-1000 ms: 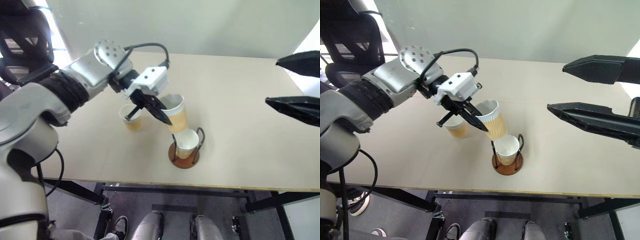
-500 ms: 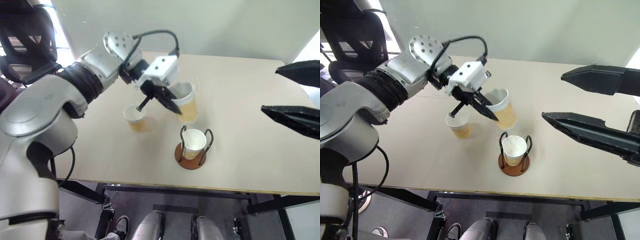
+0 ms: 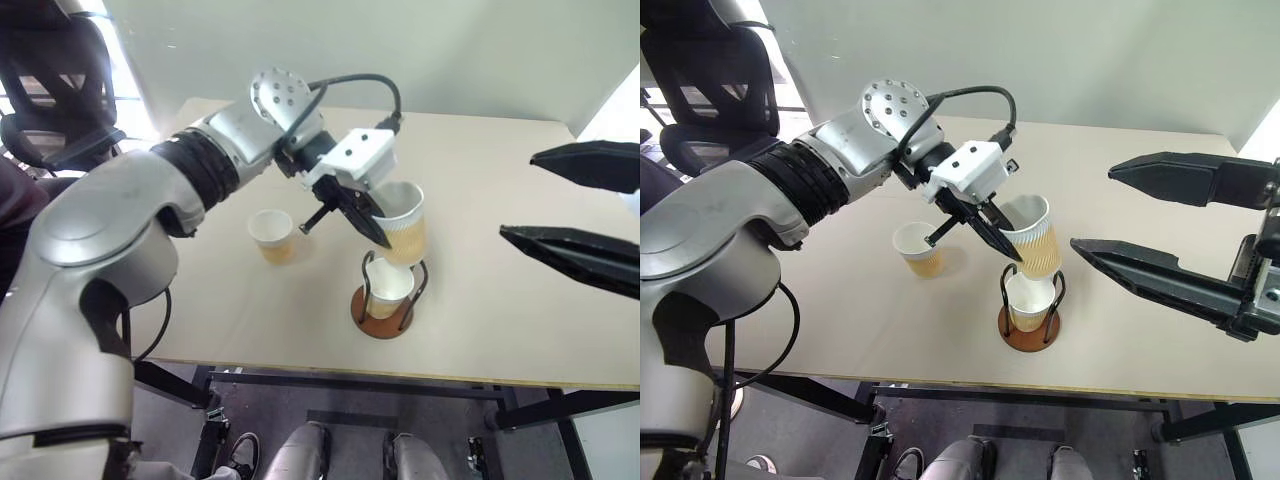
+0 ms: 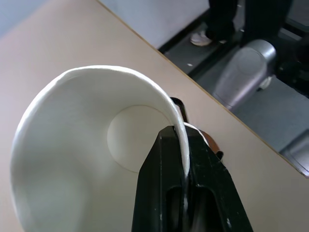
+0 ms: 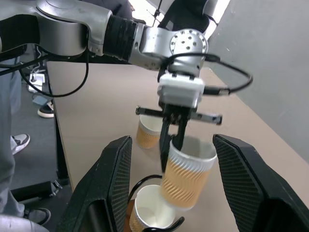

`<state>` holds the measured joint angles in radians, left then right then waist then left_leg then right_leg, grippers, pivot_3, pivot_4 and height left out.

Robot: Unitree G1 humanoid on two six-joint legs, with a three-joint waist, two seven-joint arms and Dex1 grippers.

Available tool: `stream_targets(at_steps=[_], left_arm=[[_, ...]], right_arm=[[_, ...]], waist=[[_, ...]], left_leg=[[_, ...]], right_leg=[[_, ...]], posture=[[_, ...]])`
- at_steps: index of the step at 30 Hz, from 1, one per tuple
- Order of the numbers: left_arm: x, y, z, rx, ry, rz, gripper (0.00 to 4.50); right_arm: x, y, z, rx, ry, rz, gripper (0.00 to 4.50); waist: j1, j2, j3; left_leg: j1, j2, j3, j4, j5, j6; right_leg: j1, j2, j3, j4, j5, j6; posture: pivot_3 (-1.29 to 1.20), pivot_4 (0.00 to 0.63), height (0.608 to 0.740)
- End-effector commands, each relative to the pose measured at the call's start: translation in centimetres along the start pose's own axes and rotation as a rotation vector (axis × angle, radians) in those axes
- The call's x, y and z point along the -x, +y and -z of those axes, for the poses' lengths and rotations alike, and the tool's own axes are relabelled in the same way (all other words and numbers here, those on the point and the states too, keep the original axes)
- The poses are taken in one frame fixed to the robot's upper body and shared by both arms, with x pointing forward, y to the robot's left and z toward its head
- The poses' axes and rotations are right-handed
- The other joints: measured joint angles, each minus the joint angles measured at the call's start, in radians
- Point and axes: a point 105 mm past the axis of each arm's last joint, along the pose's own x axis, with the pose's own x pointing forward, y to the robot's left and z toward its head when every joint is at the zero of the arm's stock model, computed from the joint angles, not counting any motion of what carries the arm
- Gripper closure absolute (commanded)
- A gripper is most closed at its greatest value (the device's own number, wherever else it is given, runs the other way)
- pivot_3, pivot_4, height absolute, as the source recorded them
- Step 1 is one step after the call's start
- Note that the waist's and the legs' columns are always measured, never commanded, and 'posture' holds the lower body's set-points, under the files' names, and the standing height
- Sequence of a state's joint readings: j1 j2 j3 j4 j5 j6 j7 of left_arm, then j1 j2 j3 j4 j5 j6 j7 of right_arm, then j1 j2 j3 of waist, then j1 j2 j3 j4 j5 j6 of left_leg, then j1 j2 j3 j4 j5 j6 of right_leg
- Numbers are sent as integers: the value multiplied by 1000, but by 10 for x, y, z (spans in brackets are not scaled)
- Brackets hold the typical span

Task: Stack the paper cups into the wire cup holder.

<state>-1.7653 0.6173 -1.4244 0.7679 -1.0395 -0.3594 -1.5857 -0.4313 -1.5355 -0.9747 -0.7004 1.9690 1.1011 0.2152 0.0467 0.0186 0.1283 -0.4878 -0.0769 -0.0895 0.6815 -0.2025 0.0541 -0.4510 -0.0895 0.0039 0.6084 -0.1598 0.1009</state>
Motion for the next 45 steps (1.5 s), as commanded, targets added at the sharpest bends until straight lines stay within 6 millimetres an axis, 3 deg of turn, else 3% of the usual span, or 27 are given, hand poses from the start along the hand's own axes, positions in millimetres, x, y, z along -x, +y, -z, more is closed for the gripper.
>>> stream_targets(at_steps=[1,20,33,41,45], left_arm=[[2,3,-9,-60,41,38,4484],[-18,-5,12,-93,159,165,4484],[-23,-1,13,-103,173,177,4484],[-20,2,14,-112,204,164,1767],[-16,18,3,-106,145,63,1767]], right_arm=[[5,-1,-11,49,-39,43,1789],[5,1,-9,74,-28,87,1789],[7,2,-7,83,-25,110,1789],[8,1,-5,75,-22,117,1789],[9,1,-4,69,-20,118,1789]], waist=[[-1,0,0],[2,0,0],[3,0,0],[3,0,0],[3,0,0]], left_leg=[[0,0,0,0,0,0],[0,0,1,1,-4,4],[0,0,1,2,-5,6],[0,0,1,2,-5,6],[0,0,1,2,-5,6]], right_leg=[[0,0,0,0,0,0],[1,0,0,0,1,2],[1,0,0,0,2,2],[1,0,0,0,2,2],[1,0,0,0,2,2]], posture=[[0,150,740],[0,150,740],[0,150,740],[0,150,740],[0,150,740]])
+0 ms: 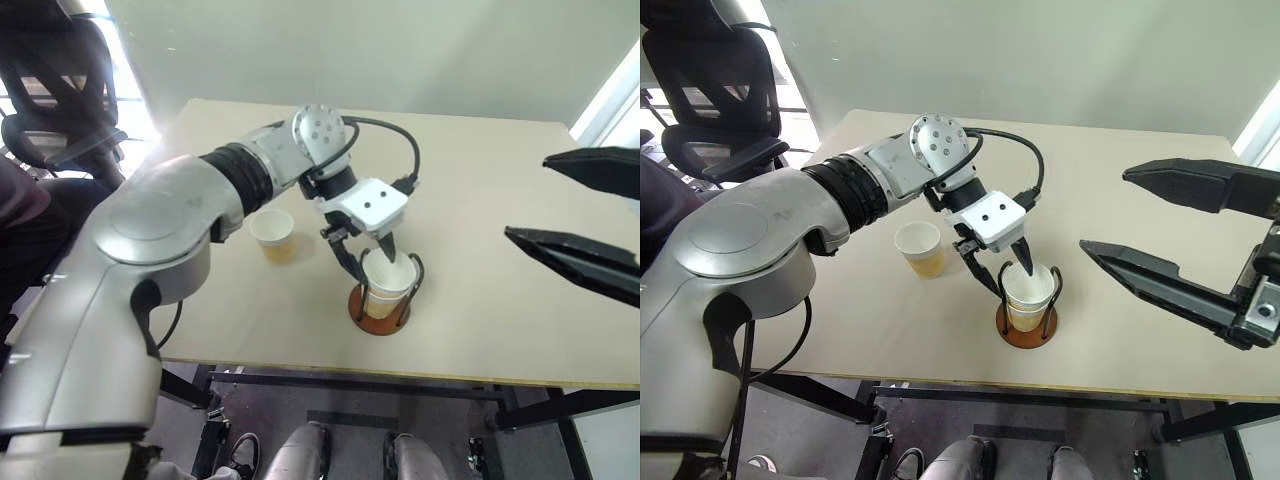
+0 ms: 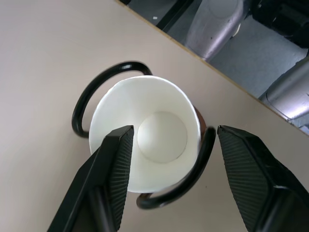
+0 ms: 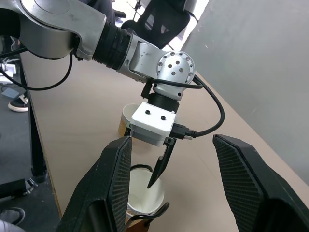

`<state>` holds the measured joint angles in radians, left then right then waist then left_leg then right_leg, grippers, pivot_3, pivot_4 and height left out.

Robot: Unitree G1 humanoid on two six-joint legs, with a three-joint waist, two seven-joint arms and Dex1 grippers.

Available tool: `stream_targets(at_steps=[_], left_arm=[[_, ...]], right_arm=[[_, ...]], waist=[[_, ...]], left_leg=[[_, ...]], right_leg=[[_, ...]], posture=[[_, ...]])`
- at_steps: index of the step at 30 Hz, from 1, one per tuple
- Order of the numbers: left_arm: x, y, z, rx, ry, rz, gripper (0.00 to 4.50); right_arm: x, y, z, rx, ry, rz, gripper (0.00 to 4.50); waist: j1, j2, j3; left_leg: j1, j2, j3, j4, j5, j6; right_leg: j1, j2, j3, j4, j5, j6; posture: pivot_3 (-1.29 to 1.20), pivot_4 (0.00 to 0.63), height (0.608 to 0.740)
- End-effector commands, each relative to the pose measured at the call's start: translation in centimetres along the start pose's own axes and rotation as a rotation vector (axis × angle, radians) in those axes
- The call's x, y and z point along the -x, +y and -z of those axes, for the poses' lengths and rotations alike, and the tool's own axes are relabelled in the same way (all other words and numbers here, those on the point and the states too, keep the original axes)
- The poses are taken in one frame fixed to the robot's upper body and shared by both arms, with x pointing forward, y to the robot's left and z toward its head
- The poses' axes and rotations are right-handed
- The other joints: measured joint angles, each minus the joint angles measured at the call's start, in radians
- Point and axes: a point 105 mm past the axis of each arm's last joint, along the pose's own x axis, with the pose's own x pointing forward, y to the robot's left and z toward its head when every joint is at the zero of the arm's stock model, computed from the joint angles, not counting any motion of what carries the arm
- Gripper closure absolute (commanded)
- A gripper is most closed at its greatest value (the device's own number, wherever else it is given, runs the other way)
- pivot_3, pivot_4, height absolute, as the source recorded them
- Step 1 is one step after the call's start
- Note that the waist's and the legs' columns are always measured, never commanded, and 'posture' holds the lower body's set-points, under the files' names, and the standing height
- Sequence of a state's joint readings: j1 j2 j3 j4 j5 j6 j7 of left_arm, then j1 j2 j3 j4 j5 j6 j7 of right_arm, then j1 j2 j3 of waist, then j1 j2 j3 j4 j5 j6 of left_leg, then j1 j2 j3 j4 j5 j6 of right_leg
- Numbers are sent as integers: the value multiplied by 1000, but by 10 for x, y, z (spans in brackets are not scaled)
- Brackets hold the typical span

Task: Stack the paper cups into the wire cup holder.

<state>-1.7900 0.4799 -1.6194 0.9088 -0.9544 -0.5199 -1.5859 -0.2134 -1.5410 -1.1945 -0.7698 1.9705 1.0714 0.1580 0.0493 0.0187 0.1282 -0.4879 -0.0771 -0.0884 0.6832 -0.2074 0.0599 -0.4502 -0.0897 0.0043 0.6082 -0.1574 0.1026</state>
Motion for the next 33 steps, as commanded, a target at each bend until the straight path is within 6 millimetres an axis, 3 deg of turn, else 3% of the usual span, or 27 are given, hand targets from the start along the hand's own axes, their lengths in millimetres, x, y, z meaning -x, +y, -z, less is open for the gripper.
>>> stream_targets(at_steps=[1,5,8,11,15,26,33], left_arm=[[26,28,-24,-27,-68,-154,1767],[63,38,-26,63,-146,-353,1767],[84,29,-7,159,-119,-442,1767],[97,5,27,295,-20,-477,1767],[103,-27,61,441,63,-484,1767],[116,-70,92,619,117,-519,1767],[112,-94,109,701,190,-471,1767]], right_arm=[[5,-2,-8,19,-45,28,1789],[4,-3,-6,2,-38,21,1789],[4,-4,-5,-11,-38,13,1789],[3,-4,-4,-28,-42,-3,1789],[1,-6,-1,-45,-54,-33,1789],[-7,-12,9,-56,-68,-107,1789],[-7,-13,8,-47,-78,-119,1789]], waist=[[1,0,0],[2,1,0],[-4,2,-1],[-6,3,-1],[-9,3,-2],[3,2,-2],[0,1,-2]], left_leg=[[0,0,0,0,0,0],[-1,0,1,1,0,1],[1,0,3,-1,0,1],[1,1,3,-2,1,1],[1,1,4,0,3,2],[0,0,9,-1,7,-2],[1,1,11,-1,7,-2]], right_leg=[[0,0,0,0,0,0],[0,0,1,-1,1,2],[-1,0,2,0,-4,9],[-2,1,2,0,-5,9],[-2,1,3,0,-5,9],[-3,2,6,-4,2,1],[-3,3,9,-2,0,0]], posture=[[0,150,740],[0,150,740],[0,150,740],[0,150,740],[0,150,740],[0,150,740],[0,150,740]])
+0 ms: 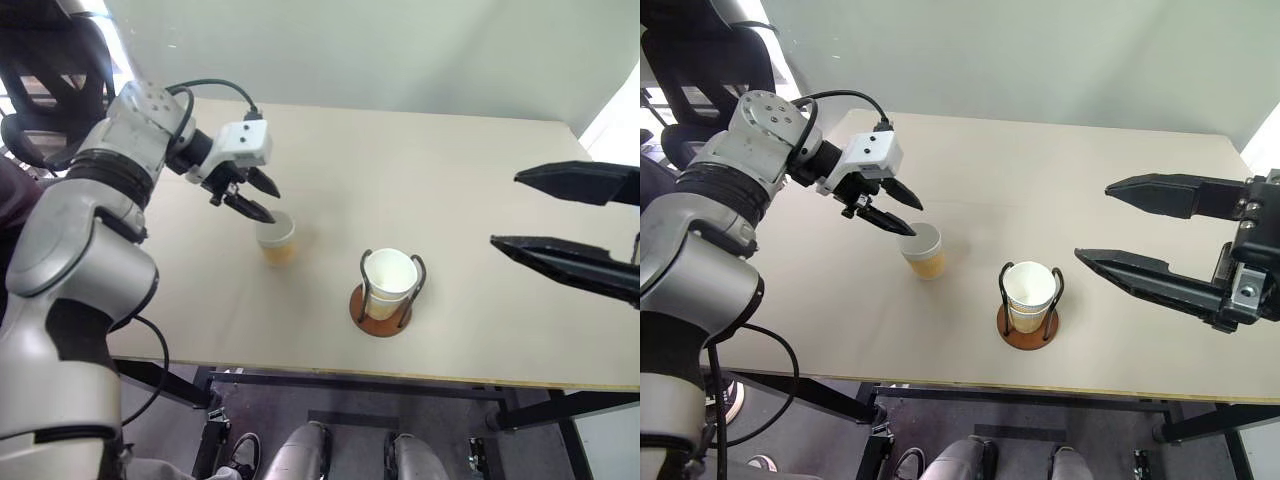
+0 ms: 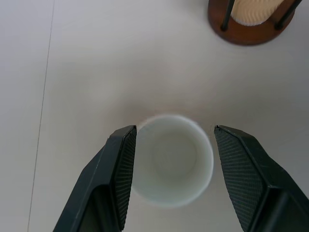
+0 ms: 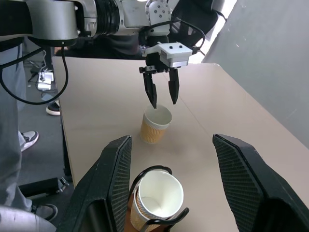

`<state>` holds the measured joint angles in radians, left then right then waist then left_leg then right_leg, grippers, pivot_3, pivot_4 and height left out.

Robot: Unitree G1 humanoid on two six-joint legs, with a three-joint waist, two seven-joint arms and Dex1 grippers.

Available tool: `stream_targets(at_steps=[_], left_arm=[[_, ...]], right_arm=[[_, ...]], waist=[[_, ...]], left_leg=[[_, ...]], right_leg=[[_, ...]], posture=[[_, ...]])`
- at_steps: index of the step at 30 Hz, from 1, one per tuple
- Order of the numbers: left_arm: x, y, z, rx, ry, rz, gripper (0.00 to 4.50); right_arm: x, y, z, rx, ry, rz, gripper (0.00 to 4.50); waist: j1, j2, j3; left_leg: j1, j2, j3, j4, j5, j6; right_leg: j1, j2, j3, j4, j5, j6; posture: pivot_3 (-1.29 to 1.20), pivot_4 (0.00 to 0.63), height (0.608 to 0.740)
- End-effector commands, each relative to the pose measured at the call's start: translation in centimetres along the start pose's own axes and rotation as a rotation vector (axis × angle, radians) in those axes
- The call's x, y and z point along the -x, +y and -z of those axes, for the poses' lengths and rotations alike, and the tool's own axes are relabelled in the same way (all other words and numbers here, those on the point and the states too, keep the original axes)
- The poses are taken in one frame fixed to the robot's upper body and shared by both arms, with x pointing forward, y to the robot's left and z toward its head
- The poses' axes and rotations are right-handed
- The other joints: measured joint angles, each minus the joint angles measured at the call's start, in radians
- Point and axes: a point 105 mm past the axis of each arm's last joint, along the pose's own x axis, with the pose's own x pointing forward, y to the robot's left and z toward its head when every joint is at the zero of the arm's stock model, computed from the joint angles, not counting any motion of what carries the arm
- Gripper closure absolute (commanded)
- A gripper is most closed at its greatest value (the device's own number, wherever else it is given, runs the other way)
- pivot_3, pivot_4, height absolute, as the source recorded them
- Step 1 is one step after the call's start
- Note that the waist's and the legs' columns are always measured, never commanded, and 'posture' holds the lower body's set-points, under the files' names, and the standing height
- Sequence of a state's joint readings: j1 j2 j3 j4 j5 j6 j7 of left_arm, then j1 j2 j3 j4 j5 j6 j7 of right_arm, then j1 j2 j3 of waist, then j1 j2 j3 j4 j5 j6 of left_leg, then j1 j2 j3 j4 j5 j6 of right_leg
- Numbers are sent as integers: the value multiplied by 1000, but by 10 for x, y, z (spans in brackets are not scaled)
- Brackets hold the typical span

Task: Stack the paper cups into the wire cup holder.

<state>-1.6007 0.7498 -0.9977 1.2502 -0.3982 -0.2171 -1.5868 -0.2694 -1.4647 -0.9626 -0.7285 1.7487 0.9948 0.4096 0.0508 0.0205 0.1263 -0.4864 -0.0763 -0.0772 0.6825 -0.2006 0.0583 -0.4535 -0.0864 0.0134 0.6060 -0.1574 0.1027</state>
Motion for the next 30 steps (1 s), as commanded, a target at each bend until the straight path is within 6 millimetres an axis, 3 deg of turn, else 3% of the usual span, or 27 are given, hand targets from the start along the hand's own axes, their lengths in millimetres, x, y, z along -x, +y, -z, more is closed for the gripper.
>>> stream_targets(at_steps=[1,11,18,20,23,29,30], left_arm=[[1,-5,9,12,29,30,1767],[-29,-19,20,19,59,136,1767],[-44,-26,38,-1,166,186,1767],[-49,-27,37,-12,161,194,1767],[-55,-26,34,-32,152,194,2378],[-53,-22,27,-49,132,172,4487],[-49,-19,23,-58,124,158,4487]], right_arm=[[4,-3,-9,24,-44,16,1789],[4,-3,-10,23,-29,19,1789],[3,-1,-11,20,-26,22,1789],[3,-1,-11,20,-24,25,1789],[3,-1,-12,21,-19,29,1789],[5,-1,-12,21,-12,36,1789],[6,-1,-12,21,-11,36,1789]], waist=[[0,-1,0],[1,-1,0],[-2,-1,0],[-2,-1,0],[-1,-1,-1],[-4,-2,-1],[-6,-2,-1]], left_leg=[[1,0,2,-1,0,0],[1,0,0,1,0,-1],[3,0,3,0,0,-1],[3,0,4,0,0,-1],[3,-1,5,1,0,-1],[4,-1,7,0,-1,0],[4,0,6,1,-1,0]], right_leg=[[0,1,-2,1,-1,0],[0,-2,2,2,0,0],[0,-1,9,3,2,2],[0,-1,11,2,0,8],[0,0,13,2,-1,10],[-1,-1,15,2,-1,11],[-1,0,15,2,-1,12]], posture=[[0,150,740],[0,150,740],[0,150,740],[0,150,740],[0,150,740],[0,150,740],[0,150,740]])
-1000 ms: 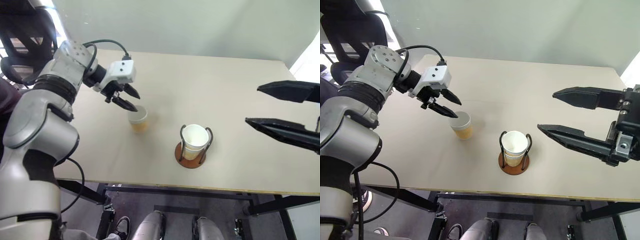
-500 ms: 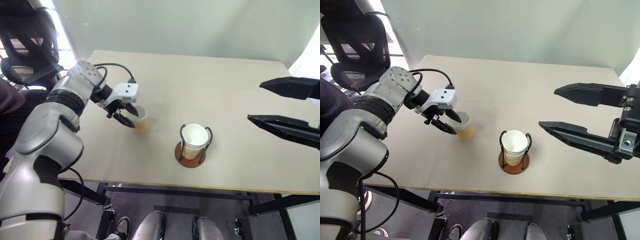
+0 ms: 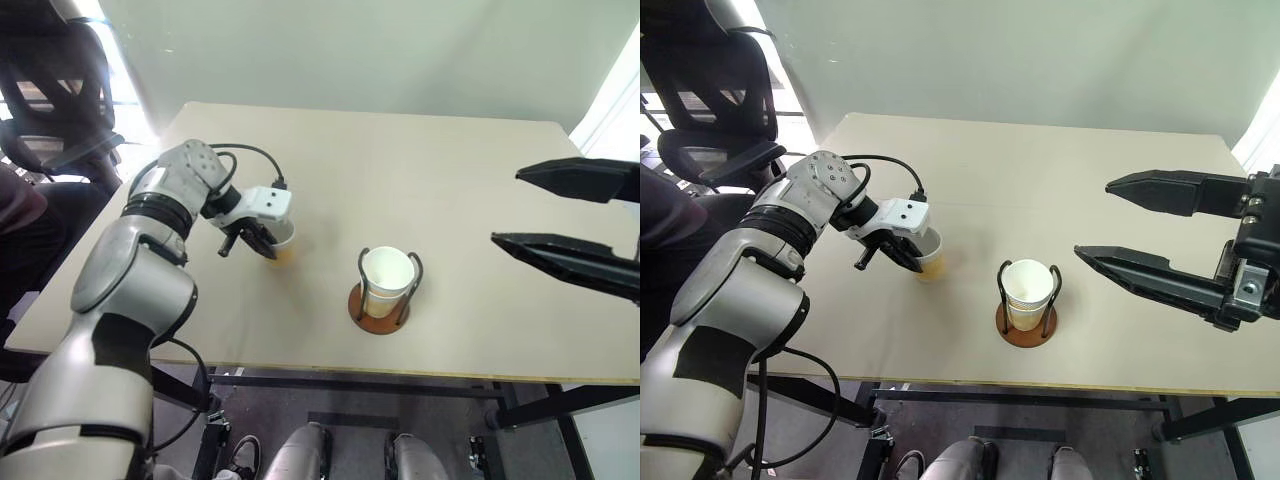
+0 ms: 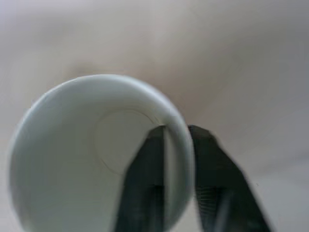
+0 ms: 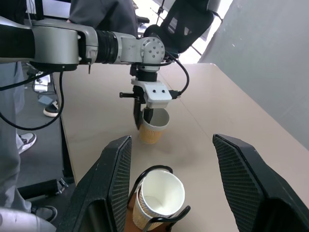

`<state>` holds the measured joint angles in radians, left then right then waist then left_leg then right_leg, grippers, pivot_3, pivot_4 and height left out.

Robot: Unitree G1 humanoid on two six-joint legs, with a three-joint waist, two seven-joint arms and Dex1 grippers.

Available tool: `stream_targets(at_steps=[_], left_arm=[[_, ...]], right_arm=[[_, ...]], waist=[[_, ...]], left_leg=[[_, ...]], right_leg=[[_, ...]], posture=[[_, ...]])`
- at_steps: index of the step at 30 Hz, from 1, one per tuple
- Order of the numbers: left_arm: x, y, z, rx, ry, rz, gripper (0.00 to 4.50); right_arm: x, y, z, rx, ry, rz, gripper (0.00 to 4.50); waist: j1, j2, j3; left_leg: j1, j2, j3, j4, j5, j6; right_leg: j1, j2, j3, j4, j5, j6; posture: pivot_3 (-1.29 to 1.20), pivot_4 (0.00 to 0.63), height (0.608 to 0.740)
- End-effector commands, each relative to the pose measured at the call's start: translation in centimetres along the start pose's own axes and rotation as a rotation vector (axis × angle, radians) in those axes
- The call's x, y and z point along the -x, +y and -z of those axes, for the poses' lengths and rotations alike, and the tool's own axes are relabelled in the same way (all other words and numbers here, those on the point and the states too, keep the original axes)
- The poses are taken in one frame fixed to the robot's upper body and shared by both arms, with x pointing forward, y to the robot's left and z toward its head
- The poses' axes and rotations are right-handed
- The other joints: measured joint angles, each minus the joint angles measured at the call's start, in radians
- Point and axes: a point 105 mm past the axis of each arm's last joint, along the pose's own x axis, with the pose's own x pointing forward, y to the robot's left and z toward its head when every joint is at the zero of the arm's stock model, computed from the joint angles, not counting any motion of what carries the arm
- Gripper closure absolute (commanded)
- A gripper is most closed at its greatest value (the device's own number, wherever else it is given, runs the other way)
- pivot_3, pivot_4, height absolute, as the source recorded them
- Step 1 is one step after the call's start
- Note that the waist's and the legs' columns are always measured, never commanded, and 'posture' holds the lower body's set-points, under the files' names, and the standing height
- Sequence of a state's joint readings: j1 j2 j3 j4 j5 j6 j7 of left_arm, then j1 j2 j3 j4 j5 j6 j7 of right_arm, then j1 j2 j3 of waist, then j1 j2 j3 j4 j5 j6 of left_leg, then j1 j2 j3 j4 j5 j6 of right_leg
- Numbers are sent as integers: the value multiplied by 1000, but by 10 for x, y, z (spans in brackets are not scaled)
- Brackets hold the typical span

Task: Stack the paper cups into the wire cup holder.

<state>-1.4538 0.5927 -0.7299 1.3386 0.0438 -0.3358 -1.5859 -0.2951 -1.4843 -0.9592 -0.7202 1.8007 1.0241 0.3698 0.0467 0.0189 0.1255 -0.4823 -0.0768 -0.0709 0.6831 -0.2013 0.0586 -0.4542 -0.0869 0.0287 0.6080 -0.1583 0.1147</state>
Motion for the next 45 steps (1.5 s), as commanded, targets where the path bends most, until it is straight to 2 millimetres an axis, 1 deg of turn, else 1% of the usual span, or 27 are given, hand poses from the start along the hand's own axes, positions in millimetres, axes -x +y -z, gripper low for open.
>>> stream_targets(at_steps=[1,2,5,6,7,8,9,10,12,13,15,17,19,21,24,31,33,37,41,45], left_arm=[[20,7,-14,-35,-37,-43,4487],[24,10,-18,-43,-53,-60,4487],[48,20,-47,-107,-141,-132,4487],[56,21,-56,-138,-167,-150,4487],[65,22,-70,-174,-217,-166,4487],[74,21,-84,-210,-268,-172,4487],[83,18,-101,-261,-324,-170,4487],[91,13,-117,-306,-378,-161,4487],[104,3,-146,-387,-483,-129,4487],[108,-3,-157,-423,-520,-108,4487],[112,-15,-182,-493,-598,-45,4487],[108,-23,-195,-541,-613,8,4487],[103,-27,-200,-567,-603,48,4487],[93,-32,-204,-595,-575,96,4487],[78,-33,-199,-625,-491,141,4487],[51,-37,-201,-666,-414,236,4487],[45,-39,-201,-683,-393,259,4487],[37,-39,-194,-703,-335,283,4487],[29,-39,-190,-724,-292,304,4487],[24,-38,-190,-747,-274,312,4487]], right_arm=[[8,-3,-10,33,-24,36,1789],[9,-3,-10,33,-22,36,1789],[12,-3,-10,36,-11,43,1789],[13,-3,-10,37,-9,46,1789],[13,-3,-10,39,-7,48,1789],[14,-3,-10,40,-6,50,1789],[15,-3,-10,42,-4,54,1789],[15,-3,-10,44,-3,58,1789],[16,-4,-10,49,-2,65,1789],[16,-4,-10,52,-2,67,1789],[16,-4,-11,60,-4,70,1789],[15,-3,-11,65,-2,74,1789],[15,-2,-11,69,0,77,1789],[15,0,-12,75,3,82,1789],[16,2,-13,81,10,101,1789],[15,7,-14,83,17,135,1789],[14,8,-15,85,18,144,1789],[14,9,-14,95,21,159,1789],[13,10,-13,98,20,169,1789],[14,10,-12,98,19,176,1789]], waist=[[-1,0,0],[-1,0,0],[2,0,1],[0,0,0],[2,-1,0],[2,0,0],[1,1,1],[2,-1,0],[1,1,1],[2,1,0],[2,2,0],[3,4,1],[2,4,1],[-2,6,2],[-4,7,3],[-3,7,3],[-4,7,3],[-5,7,3],[-4,7,3],[-3,7,3]], left_leg=[[1,-1,1,-1,0,0],[0,0,0,-1,0,0],[-2,1,-1,0,-1,0],[-4,1,-2,0,-1,-1],[-5,0,0,-1,-1,-2],[-5,1,-2,-1,-2,-2],[-5,1,-2,0,-3,-2],[-5,0,0,-1,-4,-3],[-6,1,-2,0,-7,-3],[-5,0,0,-1,-7,-3],[-5,2,-1,0,-9,-4],[-4,1,-1,1,-12,-3],[-1,0,2,1,-13,-3],[1,0,2,1,-14,-2],[2,0,4,1,-14,-1],[2,0,4,3,-16,2],[2,0,4,3,-16,2],[2,0,4,4,-21,10],[2,0,4,4,-21,10],[2,0,4,7,-21,10]], right_leg=[[0,1,-1,0,0,0],[0,0,0,0,0,-1],[-2,1,-1,0,2,-4],[-3,1,1,0,5,-7],[-4,3,-2,-1,5,-8],[-4,1,-1,-1,5,-8],[-4,1,1,-1,5,-8],[-4,2,-2,-2,5,-8],[-3,1,1,-3,4,-7],[-3,2,-2,-3,3,-7],[-2,1,0,-4,2,-6],[-1,-1,-2,-4,1,-4],[1,0,-2,-4,-1,-4],[2,-1,-1,-3,-2,-3],[3,-1,-1,-2,-3,-2],[4,-2,-2,-3,-3,-1],[5,-2,-1,-3,-3,-1],[5,-2,-1,-2,-3,0],[5,-2,-2,-2,-4,0],[6,-2,-2,-2,-3,-1]], posture=[[0,150,740],[0,150,740],[0,150,740],[0,150,740],[0,150,740],[0,150,740],[0,150,740],[0,150,740],[0,150,740],[0,150,740],[0,150,740],[0,150,740],[0,150,740],[0,150,740],[0,150,740],[0,150,740],[0,150,740],[0,150,740],[0,150,740],[0,150,740]])
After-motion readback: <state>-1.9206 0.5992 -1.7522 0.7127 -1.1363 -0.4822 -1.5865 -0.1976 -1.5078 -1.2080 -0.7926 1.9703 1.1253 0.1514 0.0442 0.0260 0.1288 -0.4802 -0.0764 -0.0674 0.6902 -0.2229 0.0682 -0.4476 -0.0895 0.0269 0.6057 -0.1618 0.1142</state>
